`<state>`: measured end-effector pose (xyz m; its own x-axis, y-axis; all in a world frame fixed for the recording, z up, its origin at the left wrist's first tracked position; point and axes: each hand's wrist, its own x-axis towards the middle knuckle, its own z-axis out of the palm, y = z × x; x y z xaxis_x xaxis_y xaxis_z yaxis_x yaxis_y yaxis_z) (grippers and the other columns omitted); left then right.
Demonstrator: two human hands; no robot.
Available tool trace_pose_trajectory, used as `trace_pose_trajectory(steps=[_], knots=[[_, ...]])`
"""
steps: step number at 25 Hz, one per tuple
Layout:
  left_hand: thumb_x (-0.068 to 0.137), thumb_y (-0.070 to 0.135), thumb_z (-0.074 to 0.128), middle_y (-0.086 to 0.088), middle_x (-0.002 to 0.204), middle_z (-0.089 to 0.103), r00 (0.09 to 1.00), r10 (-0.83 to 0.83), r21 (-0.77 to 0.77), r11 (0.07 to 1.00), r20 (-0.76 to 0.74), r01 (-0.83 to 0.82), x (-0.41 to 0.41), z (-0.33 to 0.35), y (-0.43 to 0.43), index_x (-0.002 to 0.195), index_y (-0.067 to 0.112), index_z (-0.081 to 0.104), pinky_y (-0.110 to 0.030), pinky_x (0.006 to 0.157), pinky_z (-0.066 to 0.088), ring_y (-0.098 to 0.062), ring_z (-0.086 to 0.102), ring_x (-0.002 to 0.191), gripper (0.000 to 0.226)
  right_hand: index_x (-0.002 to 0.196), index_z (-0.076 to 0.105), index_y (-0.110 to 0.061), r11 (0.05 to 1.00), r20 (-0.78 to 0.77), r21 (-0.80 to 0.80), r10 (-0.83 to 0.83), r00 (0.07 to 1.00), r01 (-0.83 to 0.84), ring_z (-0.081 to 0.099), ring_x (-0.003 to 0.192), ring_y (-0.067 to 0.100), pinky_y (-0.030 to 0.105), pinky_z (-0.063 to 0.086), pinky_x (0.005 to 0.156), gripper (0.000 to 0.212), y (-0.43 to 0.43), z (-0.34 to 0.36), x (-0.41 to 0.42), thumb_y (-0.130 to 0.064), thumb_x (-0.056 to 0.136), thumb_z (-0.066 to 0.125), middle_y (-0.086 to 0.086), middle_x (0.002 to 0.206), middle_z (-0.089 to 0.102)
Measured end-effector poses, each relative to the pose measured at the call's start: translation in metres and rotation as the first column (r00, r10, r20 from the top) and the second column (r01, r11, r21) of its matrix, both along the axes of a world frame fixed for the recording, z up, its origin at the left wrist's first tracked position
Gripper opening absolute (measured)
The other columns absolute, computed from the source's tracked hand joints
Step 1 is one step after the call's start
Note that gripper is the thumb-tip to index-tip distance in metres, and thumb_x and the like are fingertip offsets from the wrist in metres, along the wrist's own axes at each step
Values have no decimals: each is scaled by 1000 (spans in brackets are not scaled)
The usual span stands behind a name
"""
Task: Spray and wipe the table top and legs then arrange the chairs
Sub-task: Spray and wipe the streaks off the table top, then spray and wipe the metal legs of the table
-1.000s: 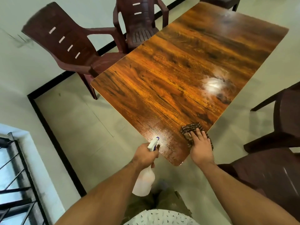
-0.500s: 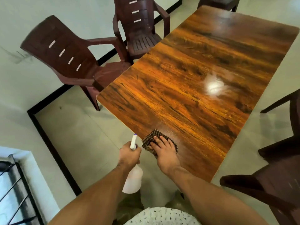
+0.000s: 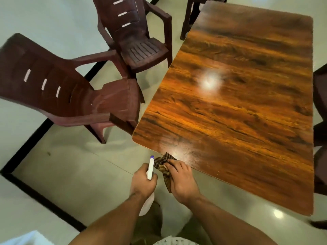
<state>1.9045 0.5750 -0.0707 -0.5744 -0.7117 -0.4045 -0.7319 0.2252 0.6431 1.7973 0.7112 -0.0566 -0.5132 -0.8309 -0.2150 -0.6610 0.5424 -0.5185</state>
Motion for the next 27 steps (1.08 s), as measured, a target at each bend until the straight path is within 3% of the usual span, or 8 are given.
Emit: trace_pose_trajectory(steps=[7, 11, 14, 16, 18, 20, 24, 27], knots=[[89, 14, 64, -1, 78, 61, 985, -172, 33, 984, -9, 173, 17, -33, -63, 95, 20, 56, -25, 61, 47, -19, 56, 68, 12, 151, 37, -27, 991, 32, 130, -48, 998, 43, 33, 141, 23, 42, 27, 116, 53, -59, -52, 22, -35, 99, 38, -3, 154, 39], [85, 15, 60, -2, 74, 61, 983, -182, 48, 982, -29, 184, 18, -91, -82, 87, 17, 55, -33, 61, 48, -21, 55, 66, 6, 140, 47, -34, 963, 25, 133, -241, 970, 235, 52, 122, 27, 41, 38, 108, 41, -86, -108, 10, -40, 101, 35, -1, 136, 59], [81, 18, 58, -5, 75, 63, 971, -225, 51, 972, -75, 229, 8, -152, -102, 86, 14, 56, -40, 64, 51, -27, 58, 68, 7, 136, 54, -29, 964, -68, -19, -266, 962, 265, 55, 123, 28, 21, 39, 102, 49, -107, -158, 1, -42, 101, 22, 1, 134, 61], [84, 15, 59, -5, 75, 63, 955, -279, 51, 957, -101, 285, -6, -191, -114, 86, 16, 55, -38, 63, 51, -26, 59, 68, 5, 133, 56, -21, 969, -75, -8, -246, 966, 246, 57, 120, 31, 9, 41, 91, 44, -122, -193, -13, -34, 102, 27, 9, 130, 61], [83, 17, 58, -4, 76, 63, 931, -336, 22, 939, -144, 342, -19, -243, -127, 86, 18, 54, -34, 62, 50, -25, 58, 67, 5, 125, 61, -26, 948, -159, -109, -314, 936, 300, 61, 109, 29, 32, 53, 89, 31, -133, -243, -26, -32, 98, 47, 6, 122, 66], [81, 18, 56, -2, 77, 62, 909, -378, -3, 924, -174, 384, -39, -298, -141, 84, 19, 53, -31, 62, 46, -25, 58, 69, 5, 123, 64, -23, 929, -182, -156, -361, 915, 336, 61, 108, 31, 43, 55, 84, 30, -136, -302, -44, -25, 94, 58, 4, 124, 66], [86, 9, 59, -2, 76, 61, 878, -428, -102, 904, -214, 416, -91, -390, -164, 83, 20, 50, -34, 62, 45, -33, 61, 73, 15, 134, 58, -30, 906, -231, -75, -422, 877, 416, 56, 117, 26, 43, 53, 94, 37, -130, -415, -90, -36, 98, 52, -4, 137, 59], [87, 8, 60, -4, 74, 61, 832, -454, -164, 891, -317, 424, -135, -441, -172, 85, 17, 52, -38, 64, 49, -34, 61, 70, 12, 119, 65, -31, 831, -92, -110, -555, 827, 545, 66, 90, 21, 44, 59, 78, 46, -115, -472, -123, -57, 96, 34, -3, 105, 71]])
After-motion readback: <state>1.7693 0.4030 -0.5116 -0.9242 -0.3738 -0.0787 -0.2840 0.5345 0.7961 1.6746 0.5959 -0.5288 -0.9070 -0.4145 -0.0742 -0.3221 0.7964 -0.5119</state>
